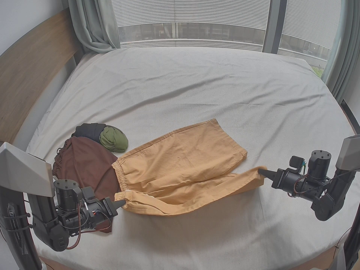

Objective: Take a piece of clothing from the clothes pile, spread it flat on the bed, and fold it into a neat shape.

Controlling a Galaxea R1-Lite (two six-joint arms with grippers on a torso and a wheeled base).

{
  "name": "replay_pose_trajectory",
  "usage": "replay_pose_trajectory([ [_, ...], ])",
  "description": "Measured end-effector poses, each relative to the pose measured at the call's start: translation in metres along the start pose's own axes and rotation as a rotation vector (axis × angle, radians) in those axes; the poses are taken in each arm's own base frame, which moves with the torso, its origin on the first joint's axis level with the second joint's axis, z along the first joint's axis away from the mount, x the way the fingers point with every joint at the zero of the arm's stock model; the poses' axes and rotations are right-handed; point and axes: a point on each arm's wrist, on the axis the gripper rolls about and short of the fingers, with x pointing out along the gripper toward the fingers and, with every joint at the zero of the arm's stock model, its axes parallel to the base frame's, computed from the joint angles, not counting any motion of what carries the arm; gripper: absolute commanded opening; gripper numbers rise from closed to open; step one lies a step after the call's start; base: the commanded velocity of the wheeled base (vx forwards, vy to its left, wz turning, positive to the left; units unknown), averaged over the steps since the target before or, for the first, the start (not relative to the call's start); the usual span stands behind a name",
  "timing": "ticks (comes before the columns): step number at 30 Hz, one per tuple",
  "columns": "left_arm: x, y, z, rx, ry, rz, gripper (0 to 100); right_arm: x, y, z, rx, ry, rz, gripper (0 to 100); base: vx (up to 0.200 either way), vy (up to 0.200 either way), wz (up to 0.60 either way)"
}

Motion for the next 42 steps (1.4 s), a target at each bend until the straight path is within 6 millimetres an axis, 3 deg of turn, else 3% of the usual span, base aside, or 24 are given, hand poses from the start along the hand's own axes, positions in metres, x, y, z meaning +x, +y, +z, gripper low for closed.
replay_pose_trajectory([
  [26,0.008,-0.005,0.013,-0.066,-0.073,-0.016,0,0.027,0.006,0.045,-0.003,-0.027,0.001,0,0.000,0.000,0.00],
  [42,0.019,-0.009,0.024,-0.103,-0.150,-0.018,0,0.053,0.014,0.090,-0.011,-0.044,0.007,0,0.000,0.000,0.00],
])
